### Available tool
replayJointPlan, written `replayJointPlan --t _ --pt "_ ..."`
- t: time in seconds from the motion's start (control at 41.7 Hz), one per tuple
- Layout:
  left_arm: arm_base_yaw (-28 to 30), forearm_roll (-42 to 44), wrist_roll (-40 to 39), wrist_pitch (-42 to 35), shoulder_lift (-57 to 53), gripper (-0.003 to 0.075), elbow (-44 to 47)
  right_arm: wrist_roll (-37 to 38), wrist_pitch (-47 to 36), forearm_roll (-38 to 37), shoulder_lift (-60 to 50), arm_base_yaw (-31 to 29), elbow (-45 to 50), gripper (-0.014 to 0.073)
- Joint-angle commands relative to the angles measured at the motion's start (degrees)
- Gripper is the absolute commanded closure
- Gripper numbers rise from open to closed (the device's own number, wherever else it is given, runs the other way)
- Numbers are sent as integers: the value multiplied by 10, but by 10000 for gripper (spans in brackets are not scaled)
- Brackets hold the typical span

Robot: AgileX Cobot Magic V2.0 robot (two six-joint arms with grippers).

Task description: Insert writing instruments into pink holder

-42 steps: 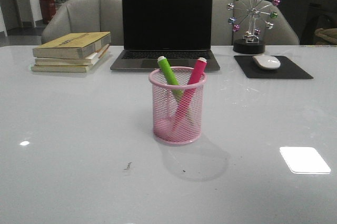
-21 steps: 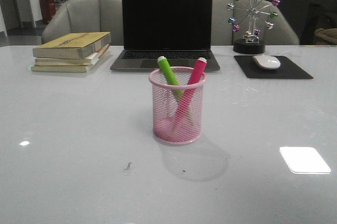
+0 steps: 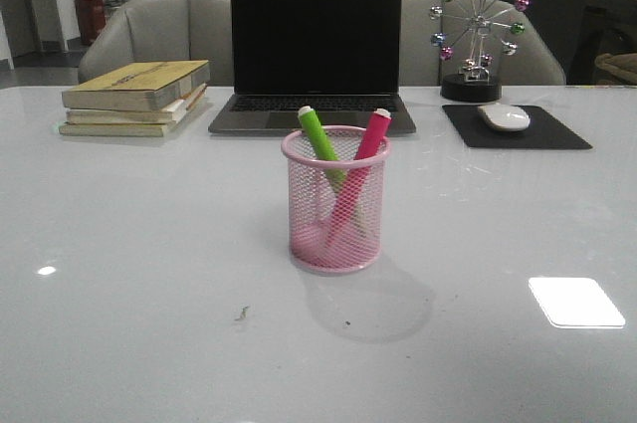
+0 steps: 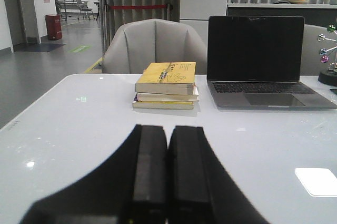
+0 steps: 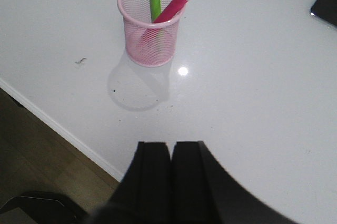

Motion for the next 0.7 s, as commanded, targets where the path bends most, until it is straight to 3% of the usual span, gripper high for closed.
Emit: replayJointPlan --t 0.0,0.12,0.48,0.672 --pt "1 -5 -1 -53 -11 629 2 -3 -40 -5 -2 0 -15 538" --pt "1 -5 -1 -53 -11 629 2 -3 -56 -25 -24 -10 -2 538" --pt "1 -5 -1 -53 -11 629 2 -3 -315 -2 -284 -268 246 538" --pt "1 -5 -1 -53 -11 629 2 -3 -353 8 -386 -326 340 538"
